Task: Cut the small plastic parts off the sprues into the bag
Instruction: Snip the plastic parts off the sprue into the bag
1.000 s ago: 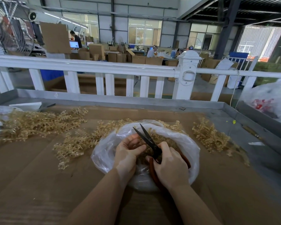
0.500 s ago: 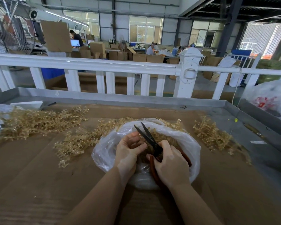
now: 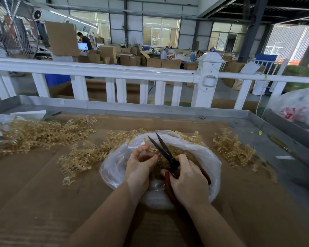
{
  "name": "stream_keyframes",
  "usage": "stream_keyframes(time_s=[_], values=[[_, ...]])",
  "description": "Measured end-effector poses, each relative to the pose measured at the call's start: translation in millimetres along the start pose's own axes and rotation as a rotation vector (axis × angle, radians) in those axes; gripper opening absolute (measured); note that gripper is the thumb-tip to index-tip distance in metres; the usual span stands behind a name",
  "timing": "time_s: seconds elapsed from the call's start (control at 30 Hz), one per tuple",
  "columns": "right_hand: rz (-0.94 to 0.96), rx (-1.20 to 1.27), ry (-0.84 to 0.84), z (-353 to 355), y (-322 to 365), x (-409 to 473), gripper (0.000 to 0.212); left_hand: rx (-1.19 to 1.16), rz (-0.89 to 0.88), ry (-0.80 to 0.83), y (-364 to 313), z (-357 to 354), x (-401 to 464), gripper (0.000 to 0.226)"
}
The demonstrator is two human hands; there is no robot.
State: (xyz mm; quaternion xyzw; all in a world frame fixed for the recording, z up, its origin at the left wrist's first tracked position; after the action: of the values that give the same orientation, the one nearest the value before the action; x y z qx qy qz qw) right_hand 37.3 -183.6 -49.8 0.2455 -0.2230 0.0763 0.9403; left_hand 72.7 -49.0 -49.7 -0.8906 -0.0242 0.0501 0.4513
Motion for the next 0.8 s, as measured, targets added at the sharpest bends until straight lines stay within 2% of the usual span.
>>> stream_keyframes(time_s=[0.3, 0.6, 0.8], values=[[-0.014, 0.196, 0.1, 17.3, 1.6, 9.9, 0.03, -0.145, 0.075, -0.055, -11.1, -4.5, -0.8, 0.03], [0.019, 0.021, 0.202, 19.5, 8.3, 0.5, 0.034, -0.2, 0.113, -0.079, -10.2, -6.2, 4.9, 0.024], [0.013, 0.054, 0.198, 18.5, 11.2, 0.9, 0.033, -0.218, 0.124, -0.044, -7.1, -2.6, 7.5, 0.026]])
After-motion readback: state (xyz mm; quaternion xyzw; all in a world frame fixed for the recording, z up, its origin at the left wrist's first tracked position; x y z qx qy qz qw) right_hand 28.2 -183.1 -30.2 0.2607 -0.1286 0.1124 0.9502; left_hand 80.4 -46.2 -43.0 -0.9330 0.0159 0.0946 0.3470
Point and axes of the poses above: each hand's wrist, its own x-axis towards the middle knuckle, its own z-axis out of the back of the hand, y = z × x, the point moved 2 cm from there along x, towards the middle knuckle, and after that the axes turned 4 degrees about y, right-handed, at the moved point
